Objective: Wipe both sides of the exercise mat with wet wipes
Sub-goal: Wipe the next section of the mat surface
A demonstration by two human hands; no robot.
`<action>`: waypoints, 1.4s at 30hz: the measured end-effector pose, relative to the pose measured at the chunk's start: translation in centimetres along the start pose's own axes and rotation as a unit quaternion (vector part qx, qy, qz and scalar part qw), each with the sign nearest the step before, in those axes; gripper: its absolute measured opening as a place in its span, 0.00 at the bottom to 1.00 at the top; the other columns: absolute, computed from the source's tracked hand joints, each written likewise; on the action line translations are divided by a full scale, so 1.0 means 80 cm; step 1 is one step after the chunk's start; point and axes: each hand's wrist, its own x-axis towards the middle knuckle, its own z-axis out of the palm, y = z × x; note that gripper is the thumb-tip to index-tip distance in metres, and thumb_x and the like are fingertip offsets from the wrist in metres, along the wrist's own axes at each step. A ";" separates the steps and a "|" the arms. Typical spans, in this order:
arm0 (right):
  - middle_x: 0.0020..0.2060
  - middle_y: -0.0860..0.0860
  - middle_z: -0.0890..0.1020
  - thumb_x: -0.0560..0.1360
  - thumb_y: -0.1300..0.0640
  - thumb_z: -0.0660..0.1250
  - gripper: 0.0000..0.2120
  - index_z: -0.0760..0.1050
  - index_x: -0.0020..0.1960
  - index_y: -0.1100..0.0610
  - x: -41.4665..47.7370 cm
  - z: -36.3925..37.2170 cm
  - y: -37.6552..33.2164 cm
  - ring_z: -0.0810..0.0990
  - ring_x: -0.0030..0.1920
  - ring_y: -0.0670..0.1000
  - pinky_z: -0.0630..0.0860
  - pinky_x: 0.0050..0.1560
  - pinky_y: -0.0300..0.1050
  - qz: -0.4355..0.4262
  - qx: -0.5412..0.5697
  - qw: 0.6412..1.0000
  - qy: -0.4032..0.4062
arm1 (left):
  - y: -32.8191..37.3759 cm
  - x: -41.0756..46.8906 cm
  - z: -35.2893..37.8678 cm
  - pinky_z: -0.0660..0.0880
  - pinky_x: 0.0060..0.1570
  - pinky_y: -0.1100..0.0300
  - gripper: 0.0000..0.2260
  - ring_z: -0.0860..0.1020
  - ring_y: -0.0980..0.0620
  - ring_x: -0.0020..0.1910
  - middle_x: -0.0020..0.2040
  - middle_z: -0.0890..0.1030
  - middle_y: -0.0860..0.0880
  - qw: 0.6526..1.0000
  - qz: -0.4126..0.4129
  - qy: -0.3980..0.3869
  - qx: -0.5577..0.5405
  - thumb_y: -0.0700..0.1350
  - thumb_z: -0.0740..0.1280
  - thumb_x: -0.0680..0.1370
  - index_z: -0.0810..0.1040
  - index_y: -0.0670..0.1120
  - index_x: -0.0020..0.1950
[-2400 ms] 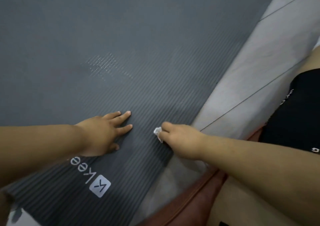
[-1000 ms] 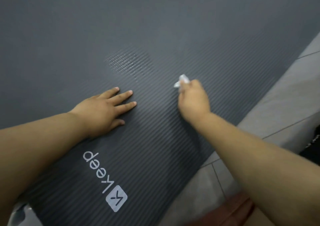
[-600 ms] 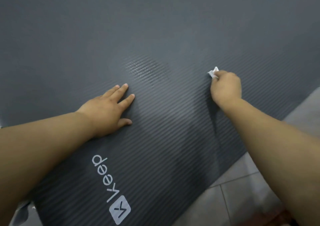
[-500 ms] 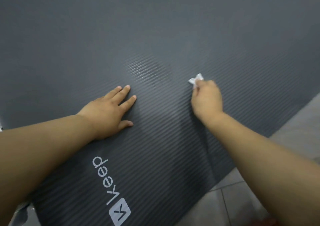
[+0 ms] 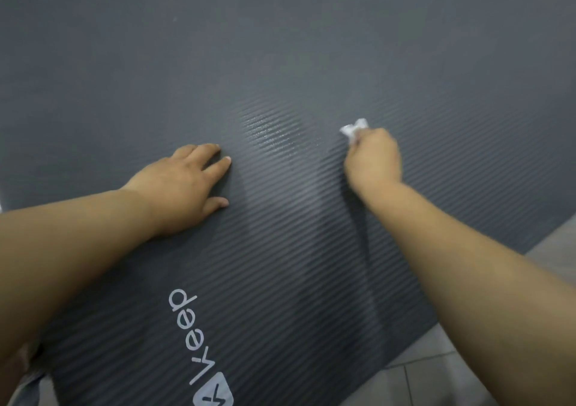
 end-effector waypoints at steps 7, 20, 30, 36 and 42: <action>0.50 0.56 0.80 0.73 0.58 0.57 0.18 0.76 0.59 0.53 -0.049 0.014 -0.015 0.81 0.38 0.58 0.78 0.31 0.48 -0.436 -0.005 0.895 -0.100 | -0.003 -0.002 0.009 0.54 0.74 0.56 0.31 0.45 0.50 0.76 0.77 0.42 0.50 1.000 0.003 -0.013 -0.001 0.60 0.51 0.80 0.43 0.49 0.77; 0.45 0.58 0.80 0.71 0.60 0.59 0.19 0.78 0.59 0.58 -0.047 0.027 -0.061 0.81 0.33 0.58 0.77 0.25 0.47 -0.495 0.031 0.859 -0.129 | -0.029 -0.015 0.001 0.55 0.72 0.58 0.29 0.51 0.52 0.75 0.77 0.47 0.53 1.000 -0.008 -0.005 0.021 0.61 0.50 0.79 0.50 0.50 0.77; 0.58 0.61 0.73 0.79 0.61 0.54 0.15 0.72 0.62 0.62 0.028 0.040 -0.120 0.75 0.56 0.60 0.69 0.55 0.49 -0.161 -0.002 0.986 -0.052 | -0.044 -0.015 0.004 0.58 0.71 0.57 0.30 0.52 0.51 0.75 0.77 0.48 0.52 1.000 -0.024 -0.012 0.004 0.62 0.52 0.79 0.50 0.52 0.77; 0.51 0.60 0.78 0.77 0.54 0.58 0.16 0.76 0.62 0.57 0.016 0.032 -0.104 0.77 0.53 0.60 0.74 0.53 0.52 -0.318 0.060 0.941 -0.097 | -0.055 -0.019 0.009 0.55 0.73 0.58 0.29 0.50 0.53 0.76 0.77 0.45 0.54 1.000 -0.012 -0.016 -0.010 0.61 0.51 0.79 0.48 0.53 0.77; 0.39 0.57 0.74 0.75 0.49 0.57 0.18 0.80 0.58 0.53 0.014 0.029 -0.092 0.74 0.32 0.56 0.72 0.34 0.41 -0.361 0.082 0.927 -0.054 | -0.052 -0.018 0.007 0.55 0.72 0.58 0.29 0.50 0.52 0.76 0.77 0.45 0.53 1.000 -0.013 -0.018 -0.004 0.60 0.51 0.80 0.48 0.52 0.77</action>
